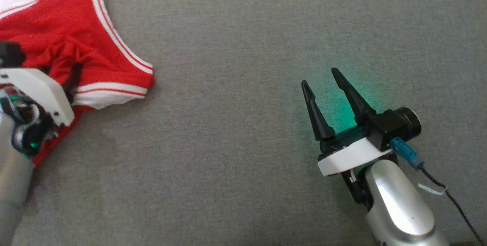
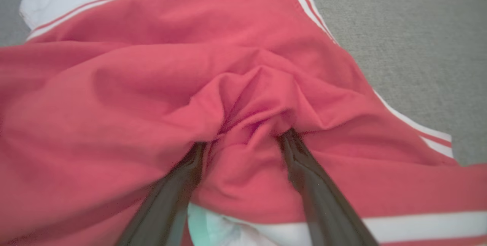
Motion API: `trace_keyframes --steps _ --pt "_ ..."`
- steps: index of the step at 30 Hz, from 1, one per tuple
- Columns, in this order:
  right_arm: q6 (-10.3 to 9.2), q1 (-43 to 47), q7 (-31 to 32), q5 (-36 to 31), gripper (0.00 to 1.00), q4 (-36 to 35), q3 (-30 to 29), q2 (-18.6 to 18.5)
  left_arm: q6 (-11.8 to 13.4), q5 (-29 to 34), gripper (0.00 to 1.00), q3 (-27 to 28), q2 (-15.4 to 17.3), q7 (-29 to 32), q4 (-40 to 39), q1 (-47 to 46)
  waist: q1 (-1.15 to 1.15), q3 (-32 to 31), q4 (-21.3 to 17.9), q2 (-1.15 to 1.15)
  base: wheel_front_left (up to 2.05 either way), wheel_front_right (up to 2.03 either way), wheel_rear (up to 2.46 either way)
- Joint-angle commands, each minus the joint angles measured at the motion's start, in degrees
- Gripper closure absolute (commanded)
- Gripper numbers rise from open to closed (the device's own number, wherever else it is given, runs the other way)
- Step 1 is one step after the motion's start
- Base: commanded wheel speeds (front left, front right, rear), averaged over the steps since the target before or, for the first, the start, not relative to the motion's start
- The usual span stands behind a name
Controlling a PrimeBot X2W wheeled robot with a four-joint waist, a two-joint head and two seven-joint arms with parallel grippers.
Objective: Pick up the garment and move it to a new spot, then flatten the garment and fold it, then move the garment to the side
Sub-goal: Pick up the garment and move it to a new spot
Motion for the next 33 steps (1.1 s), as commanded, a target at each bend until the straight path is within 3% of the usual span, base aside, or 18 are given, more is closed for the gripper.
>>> trace_keyframes --steps 1,2,3,4,5,6,10,21,27,33 --pt "0.44 -1.0 -0.6 -0.3 0.00 -2.0 1.4 0.0 0.2 -0.7 0.00 1.7 3.6 1.4 -0.2 -2.3 -0.01 1.5 -1.3 0.00 0.00 0.00 0.00" --pt "0.44 -1.2 -0.6 -0.3 0.00 -2.0 1.4 0.0 0.2 -0.9 0.02 1.5 3.8 1.9 0.1 -2.6 -0.01 1.7 -1.4 0.00 0.00 0.00 0.00" --pt "0.44 -1.3 -0.6 -0.3 0.00 -2.0 1.4 0.0 0.2 -0.9 0.22 1.2 4.1 2.4 0.3 -3.0 -0.01 2.0 -1.6 0.00 0.00 0.00 0.00" --pt "0.44 -1.3 -0.6 -0.2 0.00 -1.9 1.4 0.0 0.2 -1.0 0.52 0.8 4.3 3.0 0.6 -3.2 -0.01 2.1 -1.7 0.00 0.00 0.00 0.00" --pt "0.44 -1.3 -0.6 -0.2 0.00 -1.9 1.5 0.0 0.1 -1.1 0.71 0.4 4.6 3.6 0.7 -3.5 -0.01 2.2 -1.9 0.00 0.00 0.00 0.00" --pt "0.44 -1.3 -0.6 0.1 0.00 -1.7 1.6 0.0 0.1 -1.7 1.00 -0.6 5.1 4.9 0.7 -3.5 -0.01 2.1 -2.2 0.00 0.00 0.00 0.00" --pt "0.44 -1.1 -0.6 0.6 0.00 -1.4 1.5 0.0 0.1 -3.7 1.00 -1.5 6.4 4.4 -1.3 -3.7 -0.01 1.3 -2.4 0.00 0.00 0.00 0.00" --pt "0.44 2.1 -0.6 1.9 0.00 -0.2 1.0 0.0 0.1 -5.1 1.00 1.5 11.9 -6.1 -9.0 -6.4 -0.01 -5.5 -1.4 0.00 0.00 0.00 0.00" --pt "0.44 3.9 -0.6 2.2 0.00 0.1 0.5 0.0 0.1 -5.8 1.00 1.9 12.3 -9.2 -16.0 -5.7 -0.01 -8.6 -0.7 0.00 0.00 0.00 0.00" --pt "0.44 5.9 -0.6 2.1 0.00 -0.3 -0.5 0.0 0.3 -8.2 1.00 1.3 10.9 -9.7 -29.7 -2.2 -0.01 -11.6 -1.1 0.00 0.00 0.00 0.00"
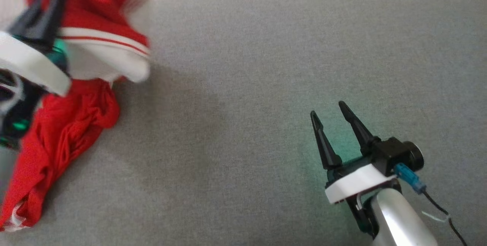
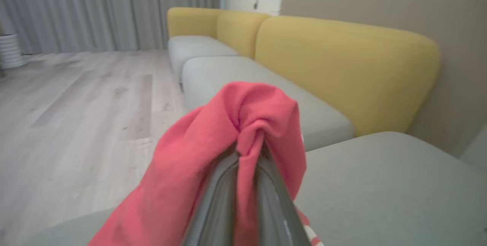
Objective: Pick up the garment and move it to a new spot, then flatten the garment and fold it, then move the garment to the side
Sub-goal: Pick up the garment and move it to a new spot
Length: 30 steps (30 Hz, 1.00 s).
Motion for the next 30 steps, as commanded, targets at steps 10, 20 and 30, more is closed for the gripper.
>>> trace_keyframes --steps 10,20,30 --pt "0.44 1.1 -0.6 0.5 0.00 -4.2 0.5 0.0 3.5 -4.7 1.00 -3.1 -4.2 3.1 -24.1 5.7 0.01 -1.9 -7.3 0.00 0.00 0.00 0.00" --pt "0.44 1.3 -0.6 2.4 0.00 -6.9 2.6 0.0 5.4 -4.1 1.00 -10.7 -11.9 2.9 -14.9 8.6 0.01 0.2 -20.4 0.00 0.00 0.00 0.00" --pt "0.44 2.2 -0.6 2.5 0.00 -7.3 3.4 0.0 6.5 3.2 0.55 -11.4 -19.6 -12.9 20.6 6.5 0.01 1.8 -24.5 0.00 0.00 0.00 0.00"
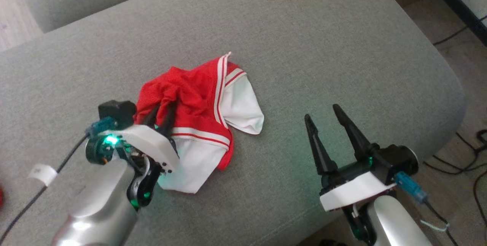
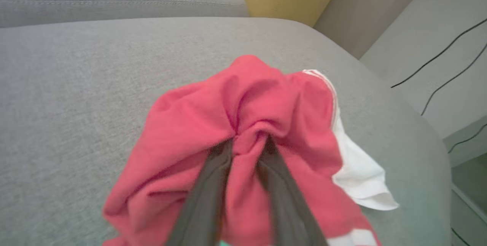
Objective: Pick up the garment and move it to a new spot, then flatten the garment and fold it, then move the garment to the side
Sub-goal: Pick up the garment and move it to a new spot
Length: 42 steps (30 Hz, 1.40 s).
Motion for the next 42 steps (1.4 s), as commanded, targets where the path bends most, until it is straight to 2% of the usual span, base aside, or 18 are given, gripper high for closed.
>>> trace_keyframes --steps 1,2,7,11,15,19,24,30,34,35,42 --pt "0.44 -0.5 -0.6 -0.1 0.00 -1.9 1.7 0.0 -0.8 1.2 0.06 2.2 -0.1 -3.8 3.3 -3.8 0.00 0.2 0.0 0.00 0.00 0.00 0.00" --pt "0.44 -0.6 -0.6 -0.3 0.00 -1.9 1.8 0.0 -1.4 2.0 0.00 1.8 -0.6 -5.6 5.4 -4.2 0.00 -0.1 0.2 0.00 0.00 0.00 0.00" --pt "0.44 -0.5 -0.6 -1.3 0.00 -2.4 0.4 0.0 -3.0 4.8 0.00 0.3 -2.3 -12.4 10.0 -5.2 0.00 -1.5 2.4 0.00 0.00 0.00 0.00" --pt "0.44 0.2 -0.6 -3.1 0.00 -3.2 -2.0 0.0 -2.1 6.8 0.00 1.3 -2.7 -17.7 9.0 -3.6 0.00 -4.1 5.4 0.00 0.00 0.00 0.00" --pt "0.44 1.3 -0.6 -5.0 0.00 -4.7 -5.0 0.0 -0.3 9.1 0.00 3.3 -2.1 -18.6 3.0 1.2 0.00 -6.5 9.1 0.00 0.00 0.00 0.00" --pt "0.44 3.0 -0.6 -6.4 0.00 -5.8 -7.6 0.0 2.8 12.7 0.00 8.4 -1.3 -18.7 -6.8 9.5 0.00 -8.7 12.8 0.00 0.00 0.00 0.00" --pt "0.44 4.9 -0.6 -6.9 0.00 -6.0 -10.2 0.0 3.3 17.6 0.00 14.8 -1.7 -18.7 -15.3 20.9 0.00 -9.9 17.2 0.00 0.00 0.00 0.00" --pt "0.44 6.6 -0.6 -6.9 0.00 -4.8 -11.4 0.0 1.0 24.6 0.00 24.5 -5.3 -18.7 -20.5 31.0 0.00 -10.7 21.0 0.00 0.00 0.00 0.00" --pt "0.44 7.7 -0.6 -7.4 0.00 -3.4 -11.4 0.0 -2.0 28.3 0.00 30.2 -8.5 -18.7 -21.6 36.0 0.00 -11.2 22.3 0.00 0.00 0.00 0.00" --pt "0.44 8.2 -0.6 -7.6 0.00 -2.6 -11.3 0.0 -3.5 30.0 0.00 32.8 -9.8 -18.7 -22.3 37.7 0.00 -11.3 22.7 0.00 0.00 0.00 0.00" --pt "0.44 9.5 -0.6 -7.2 0.00 -0.1 -11.1 0.0 -6.2 33.5 0.00 38.3 -13.0 -18.7 -23.5 40.3 0.00 -11.5 23.4 0.00 0.00 0.00 0.00"
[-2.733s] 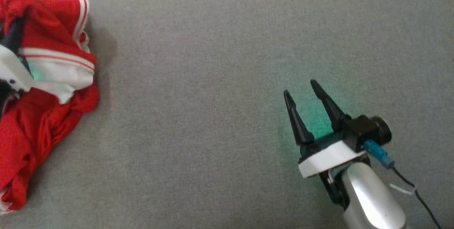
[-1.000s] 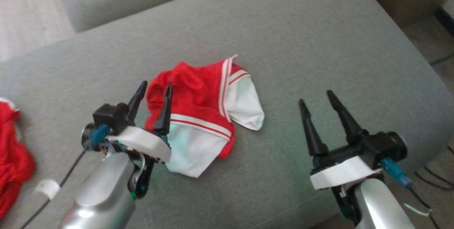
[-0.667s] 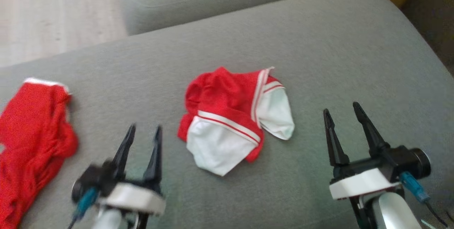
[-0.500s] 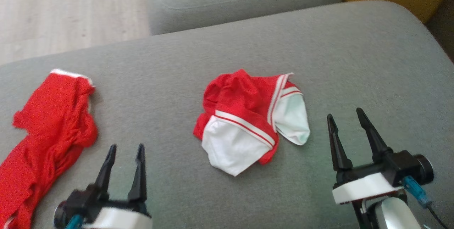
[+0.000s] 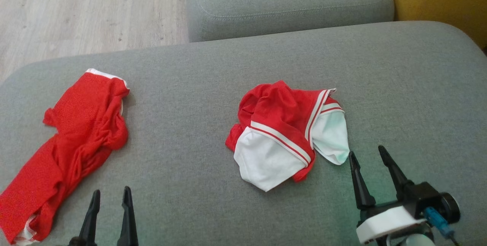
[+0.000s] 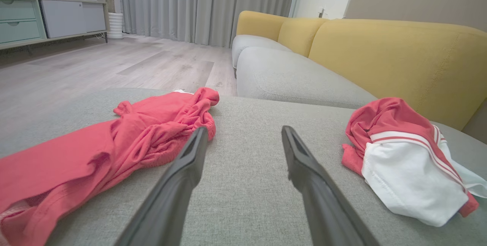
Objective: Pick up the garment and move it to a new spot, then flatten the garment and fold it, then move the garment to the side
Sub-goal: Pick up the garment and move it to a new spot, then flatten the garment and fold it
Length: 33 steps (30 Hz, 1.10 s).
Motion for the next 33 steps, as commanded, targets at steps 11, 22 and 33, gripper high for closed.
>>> trace_keyframes --steps 11,22,33 --pt "0.44 -1.6 -0.5 0.7 0.00 -0.2 1.9 -0.2 -0.8 1.5 0.00 2.2 -1.2 -0.6 -0.9 -2.6 0.00 0.3 -0.2 0.00 0.00 0.00 0.00" --pt "0.44 -6.0 3.7 15.3 0.00 -5.4 12.8 -0.2 -0.9 1.3 0.00 1.0 -0.9 -0.6 -1.3 -3.1 0.00 0.7 -0.8 0.00 0.00 0.00 0.00" --pt "0.44 -3.4 25.4 29.8 0.00 -2.6 20.6 -0.2 -0.9 0.8 0.00 -1.4 -0.8 -0.6 -1.2 -4.3 0.00 1.3 1.5 0.00 0.00 0.00 0.00"
